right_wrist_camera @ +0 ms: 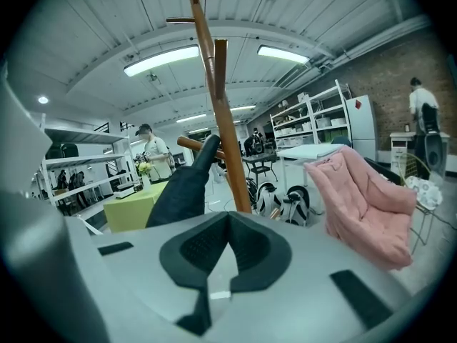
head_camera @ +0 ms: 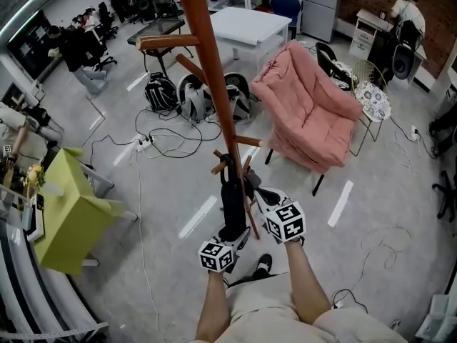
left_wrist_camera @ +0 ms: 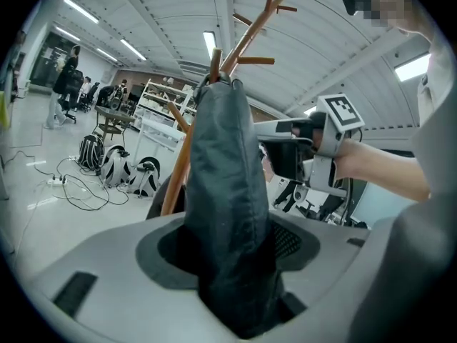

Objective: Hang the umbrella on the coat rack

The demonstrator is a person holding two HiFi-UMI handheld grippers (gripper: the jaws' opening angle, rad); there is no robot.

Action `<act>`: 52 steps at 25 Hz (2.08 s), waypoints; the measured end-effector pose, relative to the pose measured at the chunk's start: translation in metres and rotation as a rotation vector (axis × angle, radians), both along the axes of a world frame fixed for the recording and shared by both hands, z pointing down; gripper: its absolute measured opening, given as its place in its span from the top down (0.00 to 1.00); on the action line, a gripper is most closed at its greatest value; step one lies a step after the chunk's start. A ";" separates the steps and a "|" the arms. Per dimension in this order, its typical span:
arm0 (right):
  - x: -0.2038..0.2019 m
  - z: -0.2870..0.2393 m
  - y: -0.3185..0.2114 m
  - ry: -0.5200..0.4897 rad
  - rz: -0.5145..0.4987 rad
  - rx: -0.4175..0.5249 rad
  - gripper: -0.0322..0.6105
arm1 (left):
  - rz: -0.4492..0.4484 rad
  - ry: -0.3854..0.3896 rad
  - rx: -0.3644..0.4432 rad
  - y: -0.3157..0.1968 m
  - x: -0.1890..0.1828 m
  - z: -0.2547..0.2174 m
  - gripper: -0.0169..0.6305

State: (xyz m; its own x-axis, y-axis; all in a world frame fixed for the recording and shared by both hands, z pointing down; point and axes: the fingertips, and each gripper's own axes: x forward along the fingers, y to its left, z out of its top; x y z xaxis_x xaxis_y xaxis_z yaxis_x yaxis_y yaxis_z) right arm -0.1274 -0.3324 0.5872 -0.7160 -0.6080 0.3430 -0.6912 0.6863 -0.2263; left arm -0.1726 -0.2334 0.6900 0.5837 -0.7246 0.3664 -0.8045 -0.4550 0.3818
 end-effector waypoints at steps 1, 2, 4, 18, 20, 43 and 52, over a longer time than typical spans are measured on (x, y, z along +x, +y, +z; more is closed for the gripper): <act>0.000 -0.001 0.000 -0.002 0.000 0.001 0.94 | 0.001 -0.006 -0.006 0.000 0.001 0.002 0.56; 0.000 -0.003 0.000 -0.003 -0.001 0.003 0.94 | 0.003 -0.013 -0.011 0.001 0.002 0.004 0.56; 0.001 -0.004 0.002 -0.001 -0.003 0.003 0.94 | 0.003 -0.027 -0.018 0.002 0.002 0.007 0.56; 0.018 0.010 0.000 0.150 0.011 0.045 0.94 | -0.087 -0.277 -0.065 -0.028 -0.010 0.039 0.55; 0.019 0.011 -0.002 0.163 0.012 0.048 0.94 | -0.099 -0.304 -0.082 -0.032 -0.013 0.041 0.55; 0.009 0.002 -0.004 -0.007 0.013 -0.022 0.94 | -0.187 -0.323 -0.065 -0.044 -0.037 0.033 0.54; 0.002 0.004 0.001 -0.017 -0.007 -0.022 0.94 | -0.282 -0.269 0.024 -0.052 -0.067 -0.006 0.54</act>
